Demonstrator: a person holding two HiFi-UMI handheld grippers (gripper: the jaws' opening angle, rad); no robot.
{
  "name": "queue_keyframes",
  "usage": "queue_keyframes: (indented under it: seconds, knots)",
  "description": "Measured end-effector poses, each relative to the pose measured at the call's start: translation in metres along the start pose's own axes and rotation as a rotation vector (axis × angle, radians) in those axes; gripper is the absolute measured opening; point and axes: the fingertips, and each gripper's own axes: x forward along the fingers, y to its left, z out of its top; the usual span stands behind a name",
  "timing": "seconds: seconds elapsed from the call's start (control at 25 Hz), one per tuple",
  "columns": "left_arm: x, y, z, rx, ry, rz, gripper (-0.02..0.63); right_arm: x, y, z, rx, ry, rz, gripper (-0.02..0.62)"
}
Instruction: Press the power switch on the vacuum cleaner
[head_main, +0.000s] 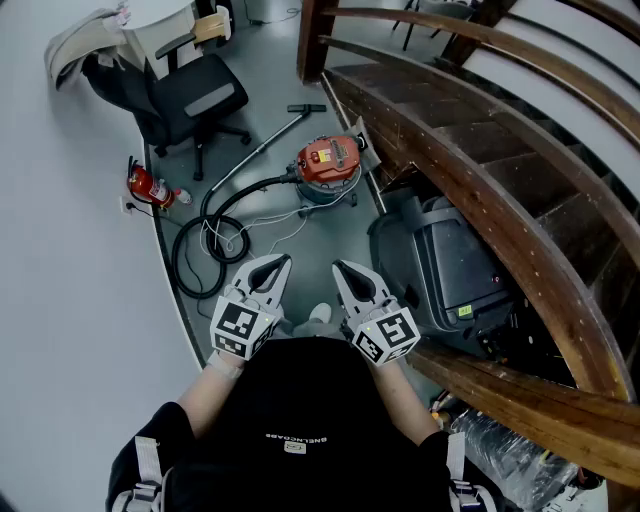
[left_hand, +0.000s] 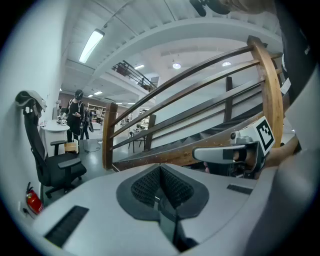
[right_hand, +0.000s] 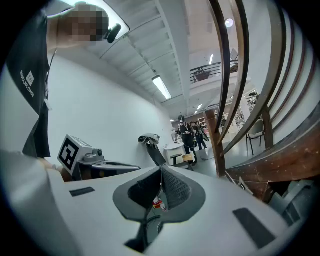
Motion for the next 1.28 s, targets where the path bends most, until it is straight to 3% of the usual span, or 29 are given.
queue_keyframes:
  seconds: [0.28, 0.92, 1.28]
  knots:
    - [0.021, -0.015, 0.002, 0.005, 0.007, -0.011, 0.015, -0.007, -0.019, 0.002, -0.003, 0.002, 0.018, 0.029]
    - [0.07, -0.045, 0.0, 0.017, 0.026, 0.084, 0.015, -0.042, -0.092, 0.005, 0.051, -0.021, 0.046, 0.029]
    - [0.077, -0.029, -0.013, 0.001, 0.044, 0.119, 0.015, -0.028, -0.113, 0.003, 0.048, -0.012, 0.055, 0.029]
